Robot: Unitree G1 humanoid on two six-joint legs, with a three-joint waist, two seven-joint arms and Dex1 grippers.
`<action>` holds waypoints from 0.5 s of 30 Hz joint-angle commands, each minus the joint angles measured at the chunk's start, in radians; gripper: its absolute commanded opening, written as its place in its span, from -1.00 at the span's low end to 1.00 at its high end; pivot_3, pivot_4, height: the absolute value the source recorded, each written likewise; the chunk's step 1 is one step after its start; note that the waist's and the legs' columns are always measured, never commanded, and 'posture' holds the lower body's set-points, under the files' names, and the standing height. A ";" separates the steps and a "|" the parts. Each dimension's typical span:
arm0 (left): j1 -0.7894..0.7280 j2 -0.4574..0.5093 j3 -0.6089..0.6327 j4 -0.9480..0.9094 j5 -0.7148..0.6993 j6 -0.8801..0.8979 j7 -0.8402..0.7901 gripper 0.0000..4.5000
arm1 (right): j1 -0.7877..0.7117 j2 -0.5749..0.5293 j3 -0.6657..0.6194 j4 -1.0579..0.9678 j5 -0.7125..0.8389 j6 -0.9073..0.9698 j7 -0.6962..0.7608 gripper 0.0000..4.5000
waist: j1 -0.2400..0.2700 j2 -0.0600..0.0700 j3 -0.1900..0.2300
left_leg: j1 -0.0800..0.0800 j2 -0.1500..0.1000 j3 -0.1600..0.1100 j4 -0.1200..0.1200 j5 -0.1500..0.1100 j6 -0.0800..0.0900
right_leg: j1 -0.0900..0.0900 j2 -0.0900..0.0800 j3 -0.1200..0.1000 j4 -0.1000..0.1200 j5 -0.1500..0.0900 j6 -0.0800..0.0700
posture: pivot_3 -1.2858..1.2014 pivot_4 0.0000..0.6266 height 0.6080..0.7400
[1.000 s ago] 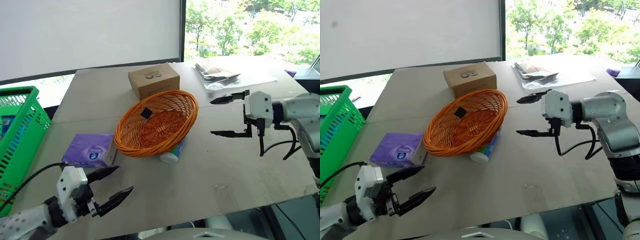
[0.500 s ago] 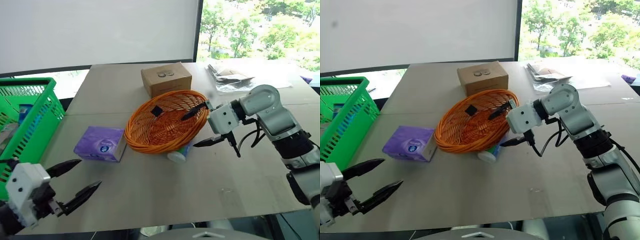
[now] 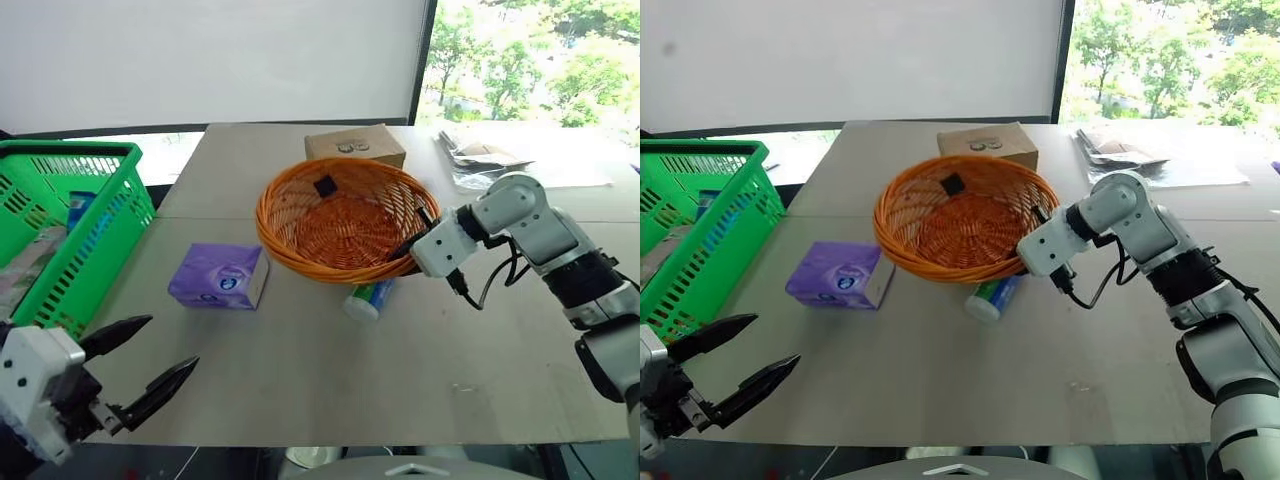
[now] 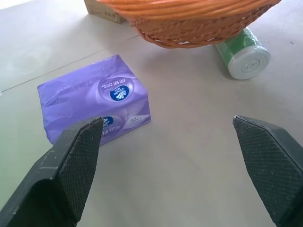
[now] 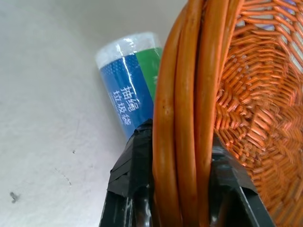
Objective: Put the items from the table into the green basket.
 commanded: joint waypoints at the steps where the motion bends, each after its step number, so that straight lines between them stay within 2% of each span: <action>1: -0.047 0.036 0.008 -0.003 -0.046 0.017 0.012 1.00 | -0.039 -0.042 -0.094 -0.026 0.026 0.035 -0.030 -0.84 | 0.007 0.000 0.000 | -0.002 0.000 0.000 0.000 0.000 0.000 | -0.002 0.000 0.000 0.000 0.000 0.000 | 0.36 -1.00 1.00; 4: -0.108 0.065 -0.005 0.003 -0.084 0.044 0.033 1.00 | -0.072 -0.107 -0.155 -0.012 0.020 0.079 -0.058 -0.84 | 0.025 0.000 0.000 | -0.010 -0.001 0.000 0.002 0.001 -0.001 | -0.009 0.002 -0.001 0.001 0.000 0.000 | 0.34 -1.00 1.00; 8: -0.201 0.105 -0.055 0.004 -0.119 0.080 0.068 1.00 | -0.081 -0.199 -0.218 0.029 -0.007 0.183 -0.106 -0.84 | 0.033 0.000 0.000 | -0.012 -0.002 0.002 0.002 0.001 -0.001 | -0.011 0.002 -0.001 0.000 0.001 0.000 | 0.32 -1.00 1.00; 15: -0.383 0.173 -0.209 0.044 -0.104 0.126 0.104 1.00 | -0.085 -0.339 -0.233 0.316 -0.179 0.167 -0.303 -0.84 | 0.024 0.000 -0.001 | -0.012 -0.003 0.007 0.002 0.001 -0.001 | -0.010 0.002 0.000 0.000 0.001 0.000 | 0.25 -1.00 1.00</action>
